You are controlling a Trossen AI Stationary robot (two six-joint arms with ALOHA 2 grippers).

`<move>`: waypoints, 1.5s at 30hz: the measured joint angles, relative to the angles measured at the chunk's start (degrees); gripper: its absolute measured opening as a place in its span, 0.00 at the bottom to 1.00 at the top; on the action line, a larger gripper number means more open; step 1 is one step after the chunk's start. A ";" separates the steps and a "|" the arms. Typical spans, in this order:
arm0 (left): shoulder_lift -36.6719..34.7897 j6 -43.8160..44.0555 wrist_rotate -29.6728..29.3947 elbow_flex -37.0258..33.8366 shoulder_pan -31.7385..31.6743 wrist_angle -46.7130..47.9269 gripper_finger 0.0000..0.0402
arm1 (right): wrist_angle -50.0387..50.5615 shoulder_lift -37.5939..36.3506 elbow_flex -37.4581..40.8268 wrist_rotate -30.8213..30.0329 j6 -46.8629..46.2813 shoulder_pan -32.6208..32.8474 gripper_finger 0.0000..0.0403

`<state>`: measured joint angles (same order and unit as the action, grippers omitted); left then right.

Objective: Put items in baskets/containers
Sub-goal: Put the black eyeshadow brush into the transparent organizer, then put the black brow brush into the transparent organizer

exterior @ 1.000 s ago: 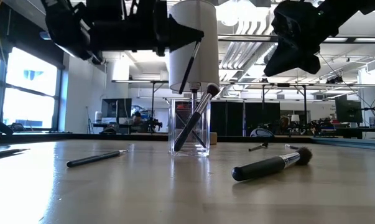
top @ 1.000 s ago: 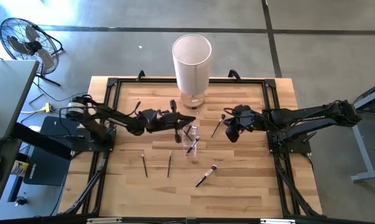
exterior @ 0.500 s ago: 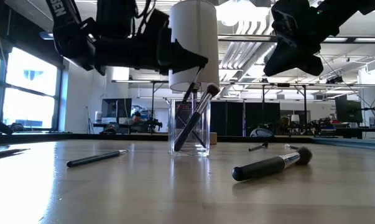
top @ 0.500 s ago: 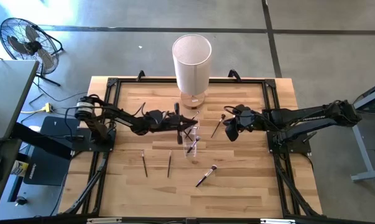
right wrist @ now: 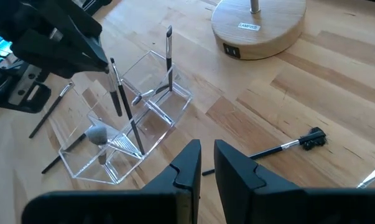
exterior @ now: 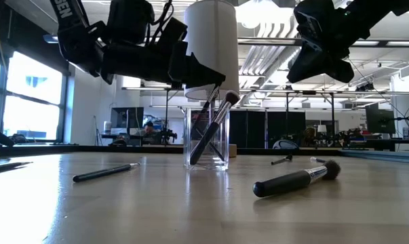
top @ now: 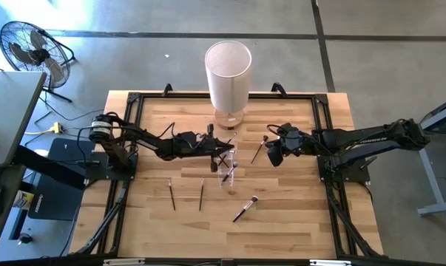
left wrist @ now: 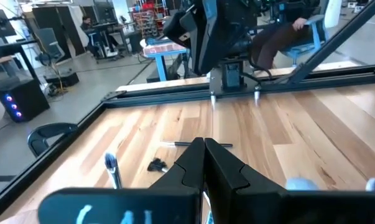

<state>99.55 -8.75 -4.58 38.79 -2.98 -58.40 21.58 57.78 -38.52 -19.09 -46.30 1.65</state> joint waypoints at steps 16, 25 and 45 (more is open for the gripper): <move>0.00 1.74 2.13 0.00 0.00 0.10 0.07 | 0.00 0.00 0.00 0.09 0.24 0.02 0.05; -0.04 7.54 -1.50 0.88 0.00 -0.11 0.39 | 0.00 0.00 0.00 -0.68 0.26 0.02 0.04; -18.45 31.09 -6.46 33.33 0.02 84.68 0.28 | 0.24 0.02 0.00 -2.15 6.00 0.02 0.04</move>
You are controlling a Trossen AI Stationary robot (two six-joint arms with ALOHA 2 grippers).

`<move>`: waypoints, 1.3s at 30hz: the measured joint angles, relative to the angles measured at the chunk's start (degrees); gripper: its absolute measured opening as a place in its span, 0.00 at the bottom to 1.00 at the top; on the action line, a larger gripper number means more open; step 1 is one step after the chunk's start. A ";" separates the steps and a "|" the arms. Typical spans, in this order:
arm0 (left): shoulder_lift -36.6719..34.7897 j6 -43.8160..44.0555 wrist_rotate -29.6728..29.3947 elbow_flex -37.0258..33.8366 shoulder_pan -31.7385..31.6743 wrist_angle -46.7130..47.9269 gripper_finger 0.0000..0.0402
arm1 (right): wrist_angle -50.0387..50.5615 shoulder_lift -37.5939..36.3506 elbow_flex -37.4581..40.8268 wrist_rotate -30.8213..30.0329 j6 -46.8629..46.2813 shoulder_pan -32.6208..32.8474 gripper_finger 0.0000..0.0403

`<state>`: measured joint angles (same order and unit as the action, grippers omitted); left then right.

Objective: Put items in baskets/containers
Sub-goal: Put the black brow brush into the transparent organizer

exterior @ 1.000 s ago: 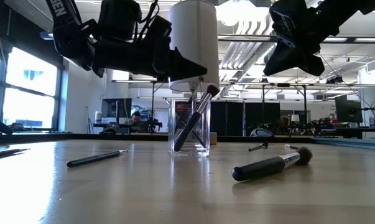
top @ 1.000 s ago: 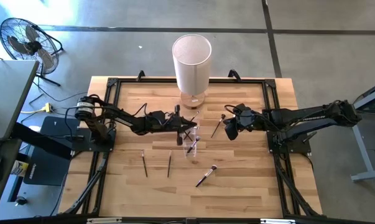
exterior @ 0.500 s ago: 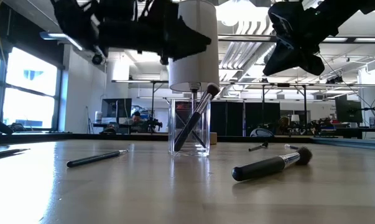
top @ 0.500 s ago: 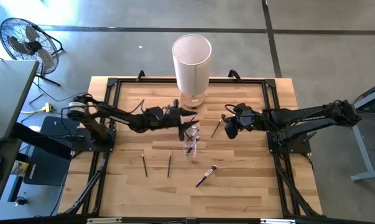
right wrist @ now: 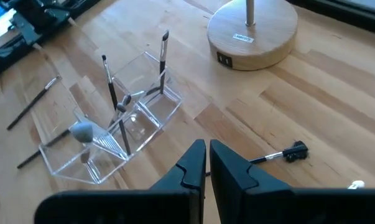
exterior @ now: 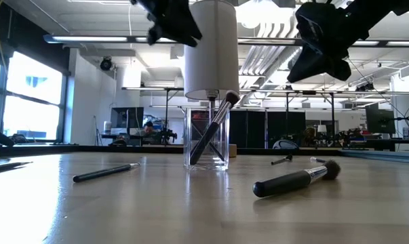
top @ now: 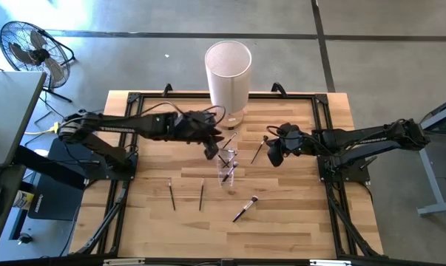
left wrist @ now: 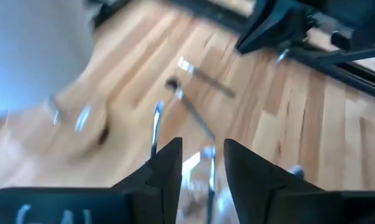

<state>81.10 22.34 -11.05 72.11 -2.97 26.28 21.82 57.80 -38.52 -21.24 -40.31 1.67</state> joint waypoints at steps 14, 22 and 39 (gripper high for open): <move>-2.13 32.11 -11.54 -9.22 19.63 13.59 0.01 | -0.26 0.00 0.00 2.53 2.92 -0.01 0.04; -6.92 42.24 -15.38 -20.05 30.41 15.95 0.00 | -2.75 0.00 0.02 0.39 2.84 -0.02 0.04; -39.12 32.14 -16.96 -41.99 30.99 15.30 0.00 | 16.69 14.60 -15.58 0.57 -9.66 -13.17 0.00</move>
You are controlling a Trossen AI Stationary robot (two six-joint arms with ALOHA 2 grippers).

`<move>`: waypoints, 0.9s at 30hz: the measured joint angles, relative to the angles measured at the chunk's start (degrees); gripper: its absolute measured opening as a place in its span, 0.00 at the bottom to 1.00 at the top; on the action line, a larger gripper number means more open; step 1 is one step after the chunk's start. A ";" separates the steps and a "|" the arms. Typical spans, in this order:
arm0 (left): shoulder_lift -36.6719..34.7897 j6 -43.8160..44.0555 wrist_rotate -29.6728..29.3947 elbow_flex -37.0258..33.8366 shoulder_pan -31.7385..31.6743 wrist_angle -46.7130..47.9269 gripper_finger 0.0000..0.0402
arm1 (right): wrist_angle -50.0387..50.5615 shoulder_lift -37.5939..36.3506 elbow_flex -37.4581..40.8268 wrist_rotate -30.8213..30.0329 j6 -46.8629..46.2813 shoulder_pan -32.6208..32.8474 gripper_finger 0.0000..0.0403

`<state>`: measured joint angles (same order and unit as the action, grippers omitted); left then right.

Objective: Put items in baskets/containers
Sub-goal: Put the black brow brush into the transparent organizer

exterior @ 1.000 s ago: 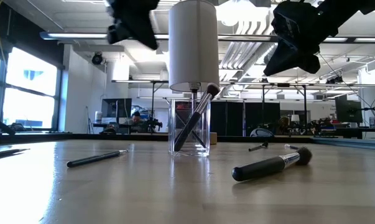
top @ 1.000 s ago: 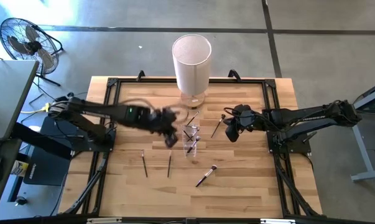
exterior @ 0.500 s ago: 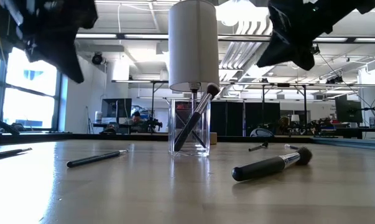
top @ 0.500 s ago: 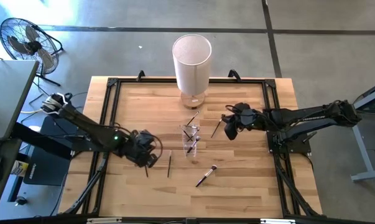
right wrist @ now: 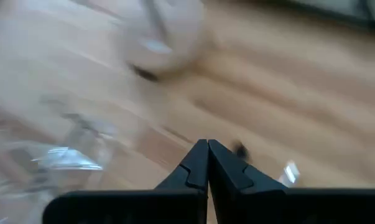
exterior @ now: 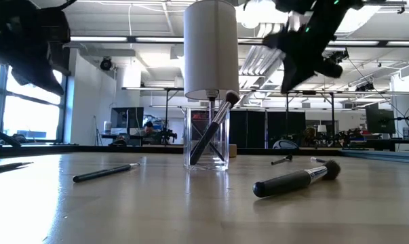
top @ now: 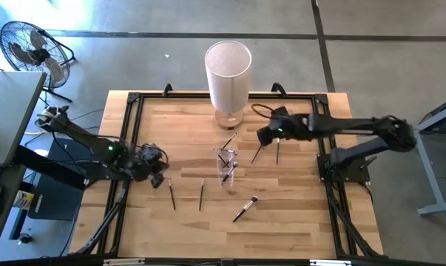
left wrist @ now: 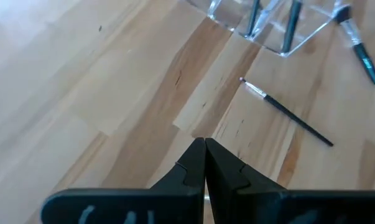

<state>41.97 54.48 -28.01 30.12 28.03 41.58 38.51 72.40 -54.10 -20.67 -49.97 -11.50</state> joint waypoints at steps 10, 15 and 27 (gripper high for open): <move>-9.69 -11.70 0.83 -1.32 -4.56 -0.09 0.00 | 4.89 18.23 -1.97 10.36 -19.50 -7.40 0.12; -9.61 -15.16 5.31 -1.32 -7.53 0.07 0.00 | 1.71 21.96 -1.97 10.73 -21.27 -8.61 0.23; -9.51 -18.25 8.04 -1.32 -9.35 0.09 0.00 | -2.20 28.63 -2.00 14.98 -25.94 -11.79 0.38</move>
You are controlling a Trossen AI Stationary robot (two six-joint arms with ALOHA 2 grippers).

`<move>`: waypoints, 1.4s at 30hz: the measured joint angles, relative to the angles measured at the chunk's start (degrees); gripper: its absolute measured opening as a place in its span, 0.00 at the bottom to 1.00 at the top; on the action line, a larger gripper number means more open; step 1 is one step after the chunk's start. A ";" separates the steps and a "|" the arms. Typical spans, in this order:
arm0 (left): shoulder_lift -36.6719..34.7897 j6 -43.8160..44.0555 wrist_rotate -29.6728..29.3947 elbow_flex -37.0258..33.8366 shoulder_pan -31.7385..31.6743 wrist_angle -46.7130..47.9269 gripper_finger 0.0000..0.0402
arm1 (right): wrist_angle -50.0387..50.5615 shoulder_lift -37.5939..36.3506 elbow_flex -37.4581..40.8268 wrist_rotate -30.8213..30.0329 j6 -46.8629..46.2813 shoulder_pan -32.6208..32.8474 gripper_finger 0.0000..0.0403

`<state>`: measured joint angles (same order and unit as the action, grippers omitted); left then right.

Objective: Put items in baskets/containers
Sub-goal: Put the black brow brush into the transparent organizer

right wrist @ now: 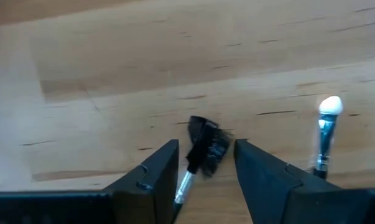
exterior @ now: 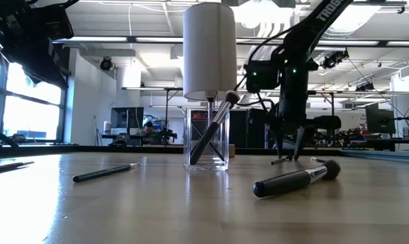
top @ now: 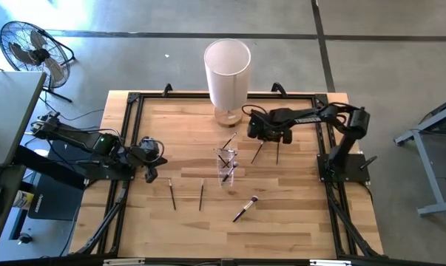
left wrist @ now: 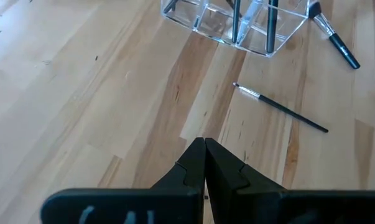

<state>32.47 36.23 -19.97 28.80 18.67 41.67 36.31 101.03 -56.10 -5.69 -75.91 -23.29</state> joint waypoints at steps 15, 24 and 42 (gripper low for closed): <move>0.02 1.98 -0.11 0.00 0.07 -2.96 0.00 | 1.21 1.92 -0.19 -4.23 15.18 4.57 0.06; 0.02 6.12 -0.68 0.00 0.07 -6.68 0.00 | 8.70 -8.79 0.13 -6.17 19.95 15.23 0.03; 11.64 5.62 -0.12 -0.02 0.07 -15.35 0.00 | -47.92 -25.46 3.74 -18.62 62.14 30.39 0.02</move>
<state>44.11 41.85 -20.09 28.77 18.74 26.32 -11.60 75.56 -52.36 -24.31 -13.77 7.10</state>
